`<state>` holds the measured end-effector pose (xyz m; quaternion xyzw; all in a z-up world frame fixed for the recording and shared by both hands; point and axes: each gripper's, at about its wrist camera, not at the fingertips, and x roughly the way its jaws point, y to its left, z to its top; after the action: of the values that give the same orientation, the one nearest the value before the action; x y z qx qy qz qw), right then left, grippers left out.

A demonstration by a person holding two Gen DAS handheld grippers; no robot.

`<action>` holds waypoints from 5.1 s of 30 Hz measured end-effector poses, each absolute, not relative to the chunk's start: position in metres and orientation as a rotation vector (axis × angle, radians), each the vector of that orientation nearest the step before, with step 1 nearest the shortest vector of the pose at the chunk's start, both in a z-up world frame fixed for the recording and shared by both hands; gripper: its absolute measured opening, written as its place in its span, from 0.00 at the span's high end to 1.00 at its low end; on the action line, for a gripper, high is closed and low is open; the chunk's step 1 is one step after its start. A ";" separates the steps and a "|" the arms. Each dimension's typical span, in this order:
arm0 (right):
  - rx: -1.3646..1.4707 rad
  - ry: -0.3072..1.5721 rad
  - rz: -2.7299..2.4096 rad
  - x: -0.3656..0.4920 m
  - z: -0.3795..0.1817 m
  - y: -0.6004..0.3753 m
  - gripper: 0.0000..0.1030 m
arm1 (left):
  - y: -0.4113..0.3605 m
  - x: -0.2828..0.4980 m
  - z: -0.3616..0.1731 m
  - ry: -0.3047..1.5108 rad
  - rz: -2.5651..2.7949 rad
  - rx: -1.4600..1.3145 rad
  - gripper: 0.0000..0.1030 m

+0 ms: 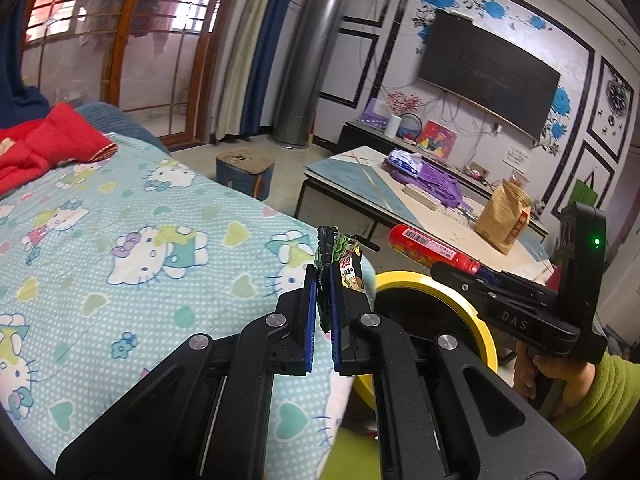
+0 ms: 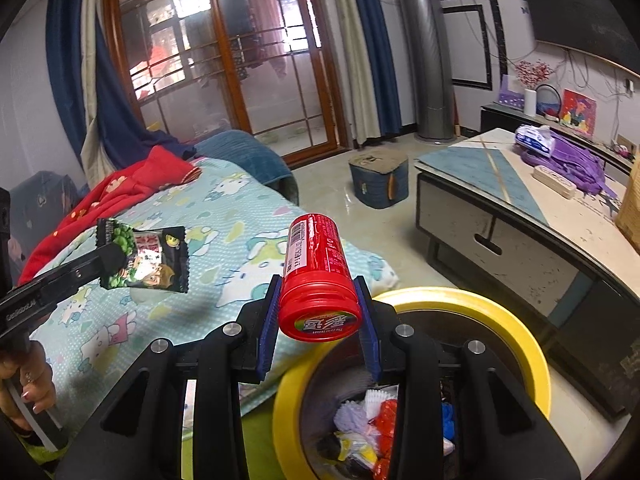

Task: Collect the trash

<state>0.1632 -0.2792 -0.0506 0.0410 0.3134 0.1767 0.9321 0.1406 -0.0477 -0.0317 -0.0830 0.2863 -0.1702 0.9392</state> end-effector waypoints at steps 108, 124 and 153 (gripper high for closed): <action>0.073 0.645 0.296 0.126 -0.050 -0.305 0.06 | -0.071 0.137 -0.042 0.633 -0.262 -0.100 0.11; 0.017 0.453 0.322 0.074 -0.018 -0.251 0.06 | -0.028 0.093 -0.024 0.512 -0.111 -0.087 0.11; -0.045 0.267 0.258 0.035 -0.019 -0.227 0.06 | -0.012 0.035 -0.026 0.396 -0.075 -0.085 0.11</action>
<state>0.0350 -0.2271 -0.0194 -0.0226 0.1325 0.1280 0.9826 0.0351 -0.0121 -0.0256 -0.0424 0.1965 -0.0374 0.9789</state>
